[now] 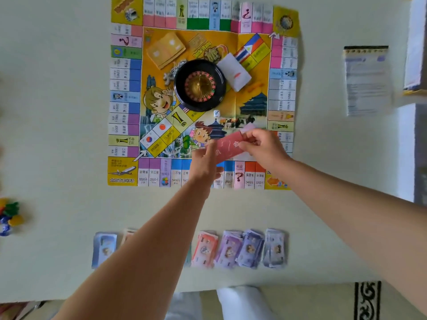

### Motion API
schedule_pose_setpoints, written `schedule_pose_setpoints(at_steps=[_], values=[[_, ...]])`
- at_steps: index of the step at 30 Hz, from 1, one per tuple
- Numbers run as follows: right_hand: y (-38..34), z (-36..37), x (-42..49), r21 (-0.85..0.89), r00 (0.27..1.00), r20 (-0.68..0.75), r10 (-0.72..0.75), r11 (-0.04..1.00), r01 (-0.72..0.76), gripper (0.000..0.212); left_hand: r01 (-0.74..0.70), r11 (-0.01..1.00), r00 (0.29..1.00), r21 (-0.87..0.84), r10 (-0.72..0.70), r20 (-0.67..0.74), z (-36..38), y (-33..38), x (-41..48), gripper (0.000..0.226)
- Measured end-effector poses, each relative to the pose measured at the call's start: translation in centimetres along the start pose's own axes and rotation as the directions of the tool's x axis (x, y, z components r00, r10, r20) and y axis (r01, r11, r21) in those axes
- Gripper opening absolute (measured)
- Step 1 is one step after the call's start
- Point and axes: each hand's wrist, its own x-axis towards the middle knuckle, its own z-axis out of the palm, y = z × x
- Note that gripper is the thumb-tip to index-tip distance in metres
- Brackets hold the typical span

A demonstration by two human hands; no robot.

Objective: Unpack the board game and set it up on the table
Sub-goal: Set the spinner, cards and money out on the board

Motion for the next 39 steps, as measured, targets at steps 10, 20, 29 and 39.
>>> schedule_pose_setpoints(at_steps=[10, 20, 29, 39], values=[[2.7, -3.2, 4.9, -0.275, 0.997, -0.078, -0.018, 0.962, -0.004, 0.016, -0.507, 0.281, 0.800, 0.815, 0.506, 0.323, 3.3, -0.7, 1.4, 0.046], [3.2, -0.7, 1.8, -0.463, 0.912, -0.082, -0.403, 0.825, 0.323, 0.023, -0.497, 0.192, 0.787, 0.846, 0.512, 0.346, 3.8, -1.3, 1.7, 0.053], [2.5, 1.4, 0.3, -0.559, 0.956, -0.061, -0.288, 0.803, 0.206, 0.034, -0.520, 0.364, 0.837, 0.773, 0.399, 0.374, 2.4, -0.8, 1.7, 0.051], [-2.1, 9.0, -5.3, -0.358, 0.910, 0.157, -0.384, 0.836, 0.415, 0.026, -0.357, 0.715, 0.888, 0.601, 0.459, -0.019, -8.9, -7.3, -2.0, 0.028]])
